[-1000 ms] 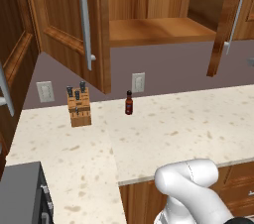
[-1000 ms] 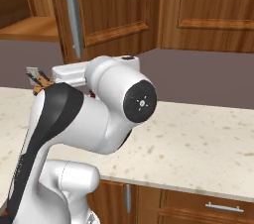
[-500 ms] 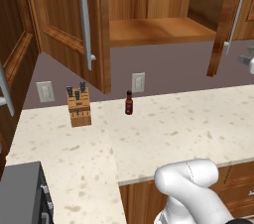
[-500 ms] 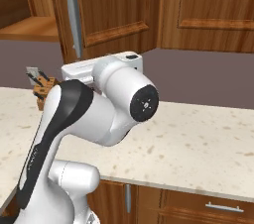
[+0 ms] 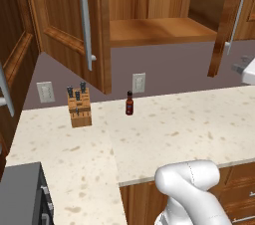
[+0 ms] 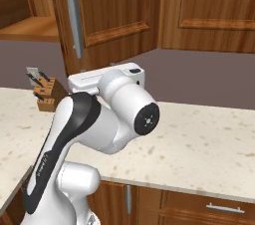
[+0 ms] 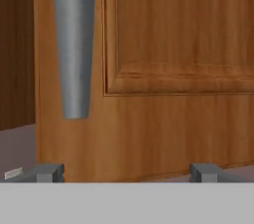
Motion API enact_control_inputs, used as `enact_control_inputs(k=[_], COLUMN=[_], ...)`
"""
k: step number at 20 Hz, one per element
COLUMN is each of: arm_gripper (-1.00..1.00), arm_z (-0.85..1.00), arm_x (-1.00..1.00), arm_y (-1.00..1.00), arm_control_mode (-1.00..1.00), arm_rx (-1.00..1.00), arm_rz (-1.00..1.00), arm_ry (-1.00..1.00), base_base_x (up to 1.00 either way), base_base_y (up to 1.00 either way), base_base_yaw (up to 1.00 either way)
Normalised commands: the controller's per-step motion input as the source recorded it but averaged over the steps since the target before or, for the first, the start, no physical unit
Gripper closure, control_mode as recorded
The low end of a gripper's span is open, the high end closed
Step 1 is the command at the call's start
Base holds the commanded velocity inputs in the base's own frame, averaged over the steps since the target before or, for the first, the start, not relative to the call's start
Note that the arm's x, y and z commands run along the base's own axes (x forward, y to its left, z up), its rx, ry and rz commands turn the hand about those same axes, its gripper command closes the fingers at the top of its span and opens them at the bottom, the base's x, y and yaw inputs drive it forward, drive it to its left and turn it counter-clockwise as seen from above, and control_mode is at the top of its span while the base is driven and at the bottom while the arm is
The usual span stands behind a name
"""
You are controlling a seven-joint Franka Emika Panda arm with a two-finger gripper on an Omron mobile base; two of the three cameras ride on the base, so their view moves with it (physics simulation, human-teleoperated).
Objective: Close all open cabinet doors.
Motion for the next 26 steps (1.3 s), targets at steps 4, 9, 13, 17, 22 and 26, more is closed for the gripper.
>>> enact_control_inputs(k=[4,9,13,17,22,26], arm_gripper=[-1.00,-1.00,-1.00,-1.00,-1.00,-1.00], arm_z=[0.00,0.00,0.00,0.00,0.00,0.00], arm_x=[0.42,0.29,0.27,0.17,0.18,0.13], arm_y=[0.00,0.00,0.01,0.03,0.10,0.33], arm_control_mode=[-1.00,-1.00,-1.00,-1.00,-1.00,-1.00], arm_rx=[0.02,0.02,0.01,0.00,0.00,0.00], arm_rz=[0.00,0.00,0.00,-0.04,-0.09,-0.17], arm_ry=[0.00,-0.01,0.00,0.00,-0.01,0.00], base_base_x=[0.00,0.00,0.00,0.00,0.00,0.00], base_base_y=[0.00,0.00,0.00,0.00,0.00,0.00], base_base_yaw=[0.00,0.00,0.00,0.00,0.00,0.00])
